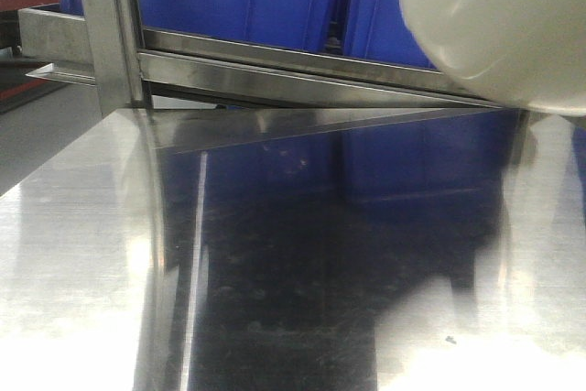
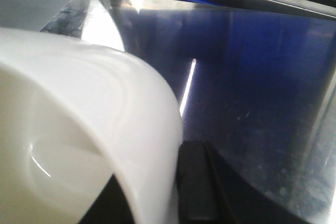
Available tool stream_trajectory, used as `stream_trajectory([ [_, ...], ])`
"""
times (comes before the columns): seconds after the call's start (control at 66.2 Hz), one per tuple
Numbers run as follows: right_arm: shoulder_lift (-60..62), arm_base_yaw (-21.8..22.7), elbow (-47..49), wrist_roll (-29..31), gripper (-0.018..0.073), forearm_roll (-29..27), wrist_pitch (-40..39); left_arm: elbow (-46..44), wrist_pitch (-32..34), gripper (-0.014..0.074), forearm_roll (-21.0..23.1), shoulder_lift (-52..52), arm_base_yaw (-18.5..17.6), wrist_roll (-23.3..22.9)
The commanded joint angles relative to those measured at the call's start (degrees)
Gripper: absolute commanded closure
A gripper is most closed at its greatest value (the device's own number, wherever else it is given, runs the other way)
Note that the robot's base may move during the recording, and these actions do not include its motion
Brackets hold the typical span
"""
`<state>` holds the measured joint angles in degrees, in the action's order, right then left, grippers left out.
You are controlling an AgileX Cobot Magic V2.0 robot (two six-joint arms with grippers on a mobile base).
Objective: Move white bin to right shelf second layer
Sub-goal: 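Hold the white bin raised in the right gripper, then back the base away from the steel shelf holding the bin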
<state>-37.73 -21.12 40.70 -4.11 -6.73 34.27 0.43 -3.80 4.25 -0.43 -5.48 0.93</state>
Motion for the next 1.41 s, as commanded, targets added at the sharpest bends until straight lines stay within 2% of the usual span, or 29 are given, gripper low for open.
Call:
stream_trajectory([
  [0.0,0.41,0.04,1.66,0.08,0.0506,-0.06,-5.32,2.11,4.93,0.0512,0.06,-0.10,-0.32,-0.42],
  [1.39,0.41,0.04,1.66,0.08,0.0506,-0.06,-5.32,2.11,4.93,0.0512,0.06,-0.10,-0.32,-0.42],
])
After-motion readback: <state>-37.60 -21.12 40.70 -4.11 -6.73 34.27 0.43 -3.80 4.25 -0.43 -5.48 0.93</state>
